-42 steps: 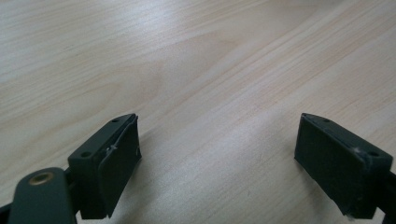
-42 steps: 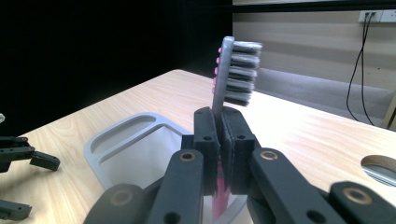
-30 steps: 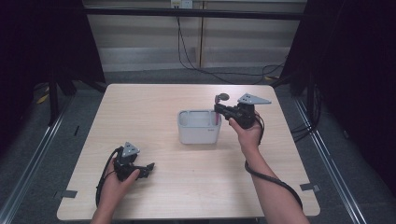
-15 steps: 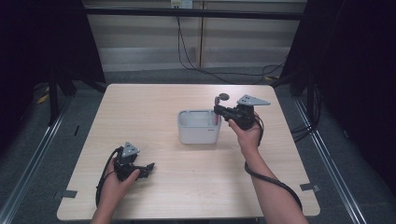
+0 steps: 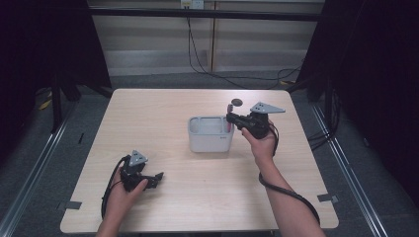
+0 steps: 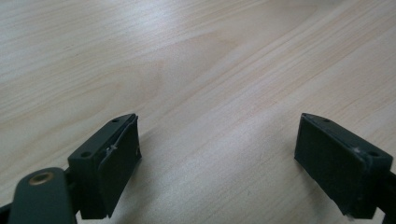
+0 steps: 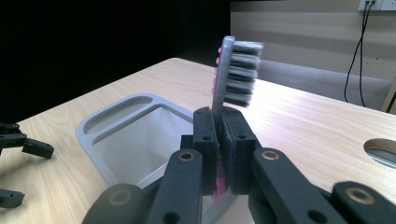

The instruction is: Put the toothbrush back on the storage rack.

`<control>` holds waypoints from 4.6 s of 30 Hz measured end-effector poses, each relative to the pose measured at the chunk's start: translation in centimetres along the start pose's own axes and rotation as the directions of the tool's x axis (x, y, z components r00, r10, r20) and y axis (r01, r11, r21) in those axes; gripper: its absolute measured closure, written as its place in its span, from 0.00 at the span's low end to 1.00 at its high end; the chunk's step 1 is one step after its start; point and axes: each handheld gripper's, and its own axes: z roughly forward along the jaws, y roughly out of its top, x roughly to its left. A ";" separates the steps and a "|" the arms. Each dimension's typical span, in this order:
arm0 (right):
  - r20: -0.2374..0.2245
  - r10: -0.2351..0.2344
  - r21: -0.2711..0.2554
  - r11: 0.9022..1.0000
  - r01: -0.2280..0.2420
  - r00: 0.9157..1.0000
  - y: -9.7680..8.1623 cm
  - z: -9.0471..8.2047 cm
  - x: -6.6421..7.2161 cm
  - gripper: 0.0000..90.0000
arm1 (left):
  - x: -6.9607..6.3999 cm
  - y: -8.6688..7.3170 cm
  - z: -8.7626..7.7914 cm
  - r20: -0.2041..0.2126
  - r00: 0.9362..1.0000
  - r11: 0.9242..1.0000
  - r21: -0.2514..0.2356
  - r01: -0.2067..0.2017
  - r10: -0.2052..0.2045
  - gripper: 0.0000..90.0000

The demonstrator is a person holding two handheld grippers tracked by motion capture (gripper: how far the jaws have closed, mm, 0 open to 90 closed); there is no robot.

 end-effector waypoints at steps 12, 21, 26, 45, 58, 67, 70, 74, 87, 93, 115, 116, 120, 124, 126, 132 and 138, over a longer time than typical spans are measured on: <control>0.021 -0.005 0.013 1.000 0.005 1.000 0.0 0.0 -0.1 0.90 | 0.1 0.0 0.0 0.001 1.000 1.000 0.006 -0.008 0.008 0.15; 0.036 -0.001 0.013 1.000 0.001 0.999 -0.1 -0.2 -0.3 0.81 | 0.0 0.0 0.0 0.001 1.000 1.000 0.003 -0.004 0.004 0.15; 0.041 -0.002 0.016 1.000 0.001 0.999 0.0 -0.4 -0.3 0.74 | 0.0 0.0 0.0 0.000 1.000 1.000 0.000 -0.001 0.001 0.15; 0.064 0.001 0.086 0.996 -0.006 0.998 0.8 -1.5 -0.4 0.30 | 0.0 0.0 0.0 0.000 1.000 1.000 0.001 -0.002 0.002 0.15; 0.046 -0.001 0.139 0.990 -0.005 0.999 0.4 -2.7 -0.6 0.23 | 0.0 0.0 0.0 0.001 1.000 1.000 0.000 -0.001 0.001 0.15; 0.022 -0.013 0.165 0.986 0.009 1.000 -0.4 -3.9 -0.7 0.19 | 0.0 0.0 0.0 0.000 1.000 1.000 0.002 -0.003 0.003 0.15; 0.014 -0.015 0.171 0.985 0.013 1.000 -0.7 -4.5 -0.8 0.18 | 0.0 0.0 0.0 0.001 1.000 1.000 -0.001 0.001 -0.001 0.15; 0.003 -0.010 0.184 0.983 0.009 1.000 -1.3 -5.2 -1.0 0.18 | 0.0 0.0 0.0 0.000 1.000 1.000 0.004 -0.006 0.006 0.15; -0.014 -0.052 0.264 0.963 0.053 0.999 -3.4 -6.4 -1.1 0.17 | 0.0 0.0 0.0 0.000 1.000 1.000 0.001 -0.002 0.002 0.15; -0.020 -0.048 0.287 0.957 0.052 0.999 -4.3 -6.5 -1.1 0.17 | 0.0 0.0 0.0 0.000 1.000 1.000 0.001 -0.002 0.002 0.15; 0.006 -0.065 0.369 0.927 0.059 0.998 -6.9 -7.3 -2.3 0.18 | 0.0 0.0 0.0 0.000 1.000 1.000 0.001 -0.002 0.002 0.15; 0.007 -0.068 0.374 0.926 0.060 0.998 -7.1 -7.3 -2.3 0.18 | 0.0 0.0 0.0 0.001 1.000 1.000 0.002 -0.002 0.002 0.15; 0.014 -0.079 0.394 0.917 0.067 0.997 -7.5 -7.4 -2.5 0.18 | 0.0 0.0 0.0 0.001 1.000 1.000 0.004 -0.006 0.006 0.15; 0.016 -0.084 0.410 0.909 0.070 0.996 -7.8 -7.5 -2.7 0.18 | 0.0 0.0 0.0 0.000 1.000 1.000 0.004 -0.006 0.006 0.15; 0.017 -0.087 0.414 0.908 0.072 0.996 -7.9 -7.6 -2.8 0.18 | 0.0 0.0 0.0 0.000 1.000 1.000 0.001 -0.002 0.002 0.15; 0.020 -0.109 0.445 0.891 0.089 0.994 -8.4 -7.6 -2.9 0.18 | 0.0 0.0 0.0 0.001 1.000 1.000 0.003 -0.004 0.004 0.15; 0.024 -0.126 0.468 0.878 0.100 0.992 -8.7 -7.7 -2.9 0.18 | 0.0 0.0 0.0 0.000 1.000 1.000 0.000 -0.001 0.001 0.15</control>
